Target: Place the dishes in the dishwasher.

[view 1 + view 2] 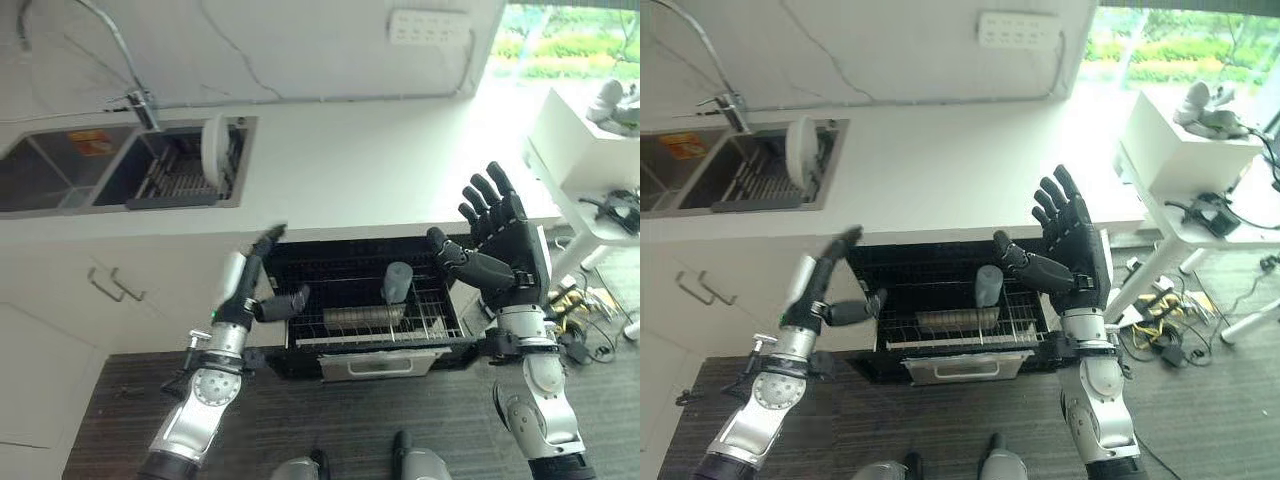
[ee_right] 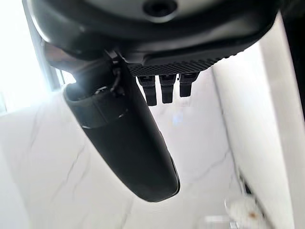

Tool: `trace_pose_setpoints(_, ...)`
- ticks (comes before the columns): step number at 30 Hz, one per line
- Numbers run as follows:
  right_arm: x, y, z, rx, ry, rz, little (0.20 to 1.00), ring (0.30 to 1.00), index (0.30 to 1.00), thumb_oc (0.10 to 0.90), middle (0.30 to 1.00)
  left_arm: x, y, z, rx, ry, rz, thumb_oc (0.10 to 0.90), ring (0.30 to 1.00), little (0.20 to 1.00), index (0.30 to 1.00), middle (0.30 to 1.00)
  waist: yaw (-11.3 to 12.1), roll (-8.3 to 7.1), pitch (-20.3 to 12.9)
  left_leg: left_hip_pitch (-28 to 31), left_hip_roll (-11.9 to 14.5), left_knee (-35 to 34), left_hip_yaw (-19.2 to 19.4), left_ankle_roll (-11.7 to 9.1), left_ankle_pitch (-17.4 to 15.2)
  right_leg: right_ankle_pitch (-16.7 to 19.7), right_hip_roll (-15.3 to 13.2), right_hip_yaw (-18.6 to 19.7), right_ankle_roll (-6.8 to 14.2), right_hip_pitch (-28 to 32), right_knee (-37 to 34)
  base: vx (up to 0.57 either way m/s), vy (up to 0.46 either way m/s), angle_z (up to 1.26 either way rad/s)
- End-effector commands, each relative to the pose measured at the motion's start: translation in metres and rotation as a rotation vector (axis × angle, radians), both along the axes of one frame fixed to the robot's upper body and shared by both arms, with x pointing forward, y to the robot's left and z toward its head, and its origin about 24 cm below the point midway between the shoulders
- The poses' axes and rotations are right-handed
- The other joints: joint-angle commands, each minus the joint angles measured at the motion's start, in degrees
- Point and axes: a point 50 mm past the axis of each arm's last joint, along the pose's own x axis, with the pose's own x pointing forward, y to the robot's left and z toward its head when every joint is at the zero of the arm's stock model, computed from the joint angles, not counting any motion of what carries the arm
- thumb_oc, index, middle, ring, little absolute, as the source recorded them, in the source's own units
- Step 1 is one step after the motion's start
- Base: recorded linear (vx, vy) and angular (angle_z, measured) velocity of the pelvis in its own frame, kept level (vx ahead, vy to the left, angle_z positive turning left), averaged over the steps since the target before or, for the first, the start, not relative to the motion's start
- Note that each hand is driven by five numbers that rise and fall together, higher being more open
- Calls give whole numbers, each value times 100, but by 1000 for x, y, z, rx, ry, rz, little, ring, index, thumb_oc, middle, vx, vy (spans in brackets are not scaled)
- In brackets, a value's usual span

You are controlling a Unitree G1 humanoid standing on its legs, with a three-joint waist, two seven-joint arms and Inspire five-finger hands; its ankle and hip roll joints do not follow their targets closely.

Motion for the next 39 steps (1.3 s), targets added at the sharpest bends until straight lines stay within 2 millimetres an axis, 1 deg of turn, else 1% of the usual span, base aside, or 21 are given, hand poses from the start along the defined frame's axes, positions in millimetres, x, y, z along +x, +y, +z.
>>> trace_pose_setpoints(1,-9,-11,41,21,-245,-32,900,900,900,800,900,-4,-7,48,-194,-200,-242,800,900,900,900,900,-126,136,-91,263,12,-270,110,90,-432,-32,127,194,450,567,330,31,113,34)
trace_pose_setpoints(3,-13,-18,33,30,-205,-34,900,900,900,800,900,-9,4,42,-361,-126,-266,800,900,900,900,900,-136,206,-82,294,29,-270,107,141,-480,104,403,19,415,611,330,55,153,23)
trace_pose_setpoints(4,-14,-21,31,34,-194,-28,900,900,900,800,900,-10,8,37,-434,-90,-271,800,900,900,900,900,-146,215,-72,295,8,-270,81,143,-476,-6,607,48,350,603,330,55,116,-3)
trace_pose_setpoints(7,-17,-27,30,11,-187,-25,900,900,900,800,900,-16,14,26,-678,-57,-381,800,900,900,900,900,-204,120,-60,354,-261,-270,-63,123,-463,-191,1266,279,143,441,330,53,20,3)
trace_pose_setpoints(9,-16,-29,28,10,-190,-10,900,900,900,800,900,-19,17,28,-746,-100,-461,800,900,900,900,900,-193,117,-73,409,-286,-270,-80,99,-449,-590,1221,225,-10,420,330,81,-53,36)
trace_pose_setpoints(10,-17,-32,27,14,-188,-8,900,900,900,800,900,-18,18,25,-756,-108,-437,800,900,900,900,900,-246,74,-70,553,-394,-270,-159,106,-426,-532,1279,468,-12,319,330,121,-71,14)
trace_pose_setpoints(11,-19,-35,27,16,-193,3,900,900,900,800,900,-19,21,24,-760,-121,-420,800,900,900,900,900,-250,66,-65,673,-407,-270,-55,47,-417,-699,1221,380,-56,336,330,184,-52,18)
trace_pose_setpoints(12,-22,-42,26,-16,-209,-20,900,900,900,800,900,-19,17,25,-774,-138,-513,800,900,900,900,900,-234,-54,-22,897,-390,-270,274,-121,-46,-863,1022,316,-170,430,330,188,-17,14)
trace_pose_setpoints(13,-22,-46,26,-27,-207,-38,900,900,900,800,900,-18,12,24,-763,-122,-523,800,900,900,900,900,-186,-151,64,879,-419,-249,245,-305,505,-874,953,431,-249,500,330,146,30,24)
trace_pose_setpoints(14,-21,-47,24,-11,-204,-31,900,900,900,800,900,-17,9,24,-721,-104,-510,800,900,900,900,900,-152,-183,130,725,-366,-91,205,-416,740,-889,921,428,-300,561,330,70,94,9)
trace_pose_setpoints(17,-17,-44,29,-30,-233,-17,900,900,900,800,900,-16,9,32,-597,-140,-515,800,900,900,900,900,-130,-96,161,333,151,-270,216,-566,864,-983,923,488,-316,633,330,115,299,17)
trace_pose_setpoints(21,-19,-35,37,-117,-262,4,900,900,900,800,900,-17,15,33,-677,-158,-511,800,900,900,900,900,-173,165,142,-415,956,-270,-196,-797,905,-1151,895,640,-229,754,330,222,489,4)
trace_pose_setpoints(22,-20,-36,39,-128,-269,-9,900,900,900,800,900,-15,15,30,-673,-147,-520,800,900,900,900,900,-221,198,132,-579,1150,-270,-189,-847,935,-1185,802,629,-196,799,330,348,700,-23)
trace_pose_setpoints(23,-22,-44,47,-134,-287,-54,900,900,900,800,900,-12,14,26,-638,-138,-543,800,900,900,900,900,-347,253,81,-608,1352,-270,151,-906,831,-1250,555,426,-78,893,330,472,940,-11)
trace_pose_setpoints(24,-26,-53,48,-128,-290,-108,900,900,900,800,900,-11,15,23,-626,-121,-545,800,900,900,900,900,-408,314,2,-537,1268,-270,343,-900,698,-1221,294,305,108,1004,330,425,828,3)
trace_pose_setpoints(28,-31,-60,43,-70,-275,-149,900,900,900,800,900,-6,11,27,-598,-108,-548,800,900,900,900,900,-416,346,-113,-329,818,-270,312,-668,365,-1034,-25,192,328,1069,330,233,419,5)
trace_pose_setpoints(31,-29,-49,44,-99,-285,-152,900,900,900,800,900,-8,12,31,-569,-98,-545,800,900,900,900,900,-328,414,-153,-13,609,-270,479,-434,88,-252,-203,-470,350,1044,330,206,371,-16)
trace_pose_setpoints(32,-29,-48,44,-98,-284,-152,900,900,900,800,900,-8,13,31,-565,-96,-543,800,900,900,900,900,-323,425,-149,11,621,-270,502,-421,71,-194,-194,-514,356,1052,330,134,220,-22)
trace_pose_setpoints(33,-28,-46,44,-94,-279,-150,900,900,900,800,900,-9,14,31,-546,-89,-540,800,900,900,900,900,-296,456,-142,89,654,-270,595,-374,5,-17,-114,-705,368,1047,330,85,125,-39)
trace_pose_setpoints(37,-24,-49,41,-58,-248,-169,900,900,900,800,900,-10,11,32,-438,-39,-582,800,900,900,900,900,-288,368,-28,137,469,-270,524,-254,-112,-125,747,-721,244,677,330,76,54,-22)
trace_pose_setpoints(39,-29,-58,40,-43,-258,-196,900,900,900,800,900,-16,8,25,-416,5,-634,800,900,900,900,900,-313,241,8,122,275,-270,446,-230,-112,-275,861,-578,132,440,330,55,-70,17)
